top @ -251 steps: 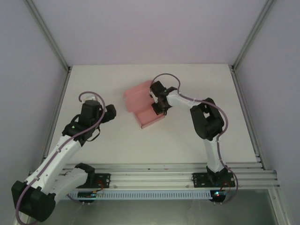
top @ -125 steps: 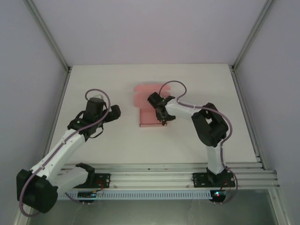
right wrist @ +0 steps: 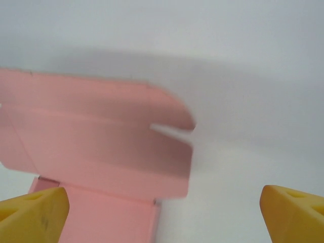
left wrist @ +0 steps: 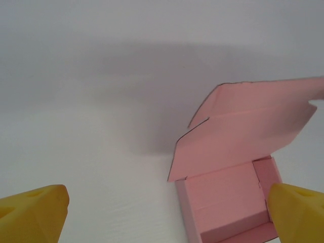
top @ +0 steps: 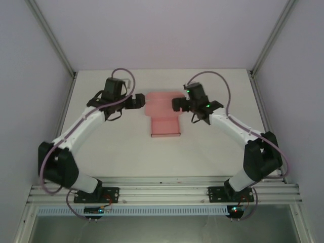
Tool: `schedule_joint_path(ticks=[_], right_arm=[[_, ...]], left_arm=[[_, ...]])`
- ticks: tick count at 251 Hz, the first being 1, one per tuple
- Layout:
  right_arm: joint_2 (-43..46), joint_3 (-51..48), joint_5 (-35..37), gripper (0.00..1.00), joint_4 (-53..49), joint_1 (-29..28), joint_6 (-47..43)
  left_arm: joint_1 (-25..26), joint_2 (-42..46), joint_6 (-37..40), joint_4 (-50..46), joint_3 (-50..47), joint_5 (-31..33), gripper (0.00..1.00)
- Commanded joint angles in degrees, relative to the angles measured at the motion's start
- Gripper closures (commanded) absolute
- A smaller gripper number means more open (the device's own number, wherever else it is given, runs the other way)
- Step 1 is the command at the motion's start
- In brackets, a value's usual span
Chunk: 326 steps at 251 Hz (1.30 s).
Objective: Assemble paper box
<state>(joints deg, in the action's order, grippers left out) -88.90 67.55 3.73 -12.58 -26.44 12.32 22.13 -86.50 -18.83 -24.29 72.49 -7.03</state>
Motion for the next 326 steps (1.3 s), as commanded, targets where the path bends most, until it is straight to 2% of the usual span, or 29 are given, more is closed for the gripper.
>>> schedule_joint_path(ticks=[1, 9, 23, 41, 57, 75, 108, 143, 158, 194, 221, 248, 272, 288, 314, 326], right_arm=[[-4.56, 2.78, -19.87, 0.01, 4.29, 5.45, -15.09], [-6.46, 5.55, -25.2, 0.01, 1.26, 6.95, -18.02], [-9.96, 10.51, -30.26, 0.01, -3.73, 8.82, -20.74], [-14.66, 16.44, -37.55, 0.05, -9.88, 10.94, -23.81], [-17.97, 20.03, -41.73, 0.09, -12.93, 12.25, -25.29], [-20.9, 23.72, -43.33, 0.15, -17.26, 12.78, -27.9], [-23.93, 27.67, -42.57, 0.21, -25.04, 12.35, -34.93], [-25.17, 29.37, -40.17, 0.29, -29.68, 11.98, -36.83], [-25.59, 30.18, -38.65, 0.34, -31.36, 12.02, -38.61], [-26.32, 31.76, -36.62, 0.39, -33.96, 11.43, -41.57], [-26.72, 31.87, -35.34, 0.34, -33.57, 11.23, -41.58], [-27.84, 32.45, -34.51, 0.34, -32.74, 11.24, -41.48], [-29.08, 33.55, -35.68, 0.34, -33.31, 11.33, -43.12], [-29.4, 33.79, -35.7, 0.35, -33.02, 11.38, -44.22], [-29.35, 33.96, -35.96, 0.49, -32.88, 11.18, -44.33], [-29.14, 34.04, -35.56, 0.64, -33.1, 11.14, -44.02]], left_arm=[[-0.5, -7.5, 12.29, -5.41, 6.58, -9.94, 0.0], [-0.55, -9.69, 15.13, -6.3, 8.41, -12.11, 0.0], [-0.68, -13.52, 18.01, -7.59, 11.65, -13.25, 0.01], [-0.77, -18.15, 21.12, -12.08, 16.84, -15.05, 0.08], [-0.86, -21.45, 24.19, -15.02, 20.73, -15.1, 0.13], [-1.03, -24.14, 27.25, -17.7, 24.02, -15.56, 0.21], [-1.13, -27.02, 30.71, -21.28, 27.65, -16.44, 0.39], [-1.1, -28.44, 31.83, -23.44, 29.86, -16.53, 0.54], [-1.03, -28.77, 32.07, -23.6, 30.32, -16.76, 0.58], [-1.01, -29.64, 32.89, -24.51, 31.17, -18.37, 0.66], [-0.99, -30.43, 33.58, -25.31, 31.76, -17.91, 0.66], [-0.96, -31.64, 34.21, -26.51, 33.0, -16.99, 0.7], [-0.95, -32.31, 34.57, -27.03, 33.44, -16.88, 0.75], [-0.97, -32.25, 34.53, -26.78, 33.33, -16.9, 0.85], [-0.95, -31.9, 34.32, -26.51, 33.2, -16.75, 1.0], [-0.93, -31.61, 34.25, -26.19, 33.05, -16.79, 1.0]])
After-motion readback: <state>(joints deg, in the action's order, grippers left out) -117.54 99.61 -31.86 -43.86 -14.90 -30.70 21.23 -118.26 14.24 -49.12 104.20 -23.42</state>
